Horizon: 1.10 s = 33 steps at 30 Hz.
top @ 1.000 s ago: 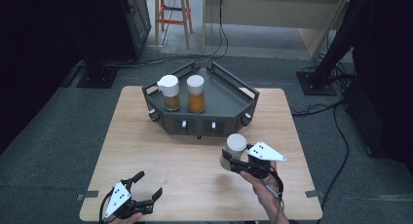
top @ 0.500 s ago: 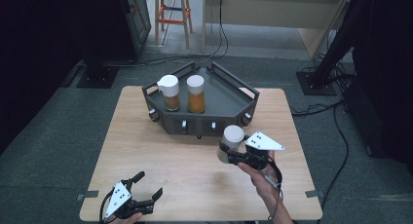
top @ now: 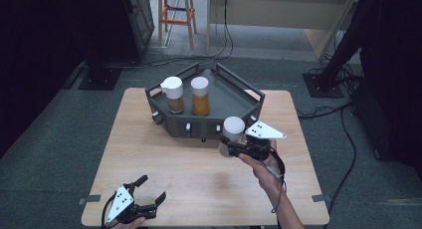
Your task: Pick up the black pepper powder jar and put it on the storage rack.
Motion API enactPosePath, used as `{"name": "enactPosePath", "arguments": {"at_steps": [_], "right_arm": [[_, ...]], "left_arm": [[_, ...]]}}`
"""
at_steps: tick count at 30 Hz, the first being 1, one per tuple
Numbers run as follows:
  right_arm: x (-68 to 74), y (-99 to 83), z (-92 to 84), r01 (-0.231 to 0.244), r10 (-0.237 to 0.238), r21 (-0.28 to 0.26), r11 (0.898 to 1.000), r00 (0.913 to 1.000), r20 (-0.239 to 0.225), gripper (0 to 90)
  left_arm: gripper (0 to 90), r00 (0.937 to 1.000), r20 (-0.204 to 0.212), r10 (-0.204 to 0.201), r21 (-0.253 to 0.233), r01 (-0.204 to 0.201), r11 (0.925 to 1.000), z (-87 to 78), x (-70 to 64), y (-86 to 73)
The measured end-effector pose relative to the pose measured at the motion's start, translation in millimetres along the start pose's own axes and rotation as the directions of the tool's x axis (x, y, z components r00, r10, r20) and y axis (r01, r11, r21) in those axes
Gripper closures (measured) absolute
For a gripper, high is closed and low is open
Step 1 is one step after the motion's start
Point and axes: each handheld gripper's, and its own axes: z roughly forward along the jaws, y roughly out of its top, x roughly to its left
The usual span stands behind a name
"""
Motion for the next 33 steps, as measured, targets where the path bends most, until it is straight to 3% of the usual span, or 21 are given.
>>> {"name": "enactPosePath", "arguments": {"at_steps": [18, 33], "right_arm": [[-8.1, 33.4, 17.9, -0.003, 0.003, 0.005, 1.0, 0.9998, 0.02, 35.1], [-13.1, 59.7, 46.6, -0.001, -0.001, 0.021, 1.0, 0.997, 0.077, 35.1]], "left_arm": [[9.9, 1.0, 0.001, 0.0, 0.002, 0.0, 1.0, -0.1, 0.5, 0.1], [9.9, 1.0, 0.003, 0.001, 0.0, -0.001, 1.0, -0.2, 1.2, 0.2]]}}
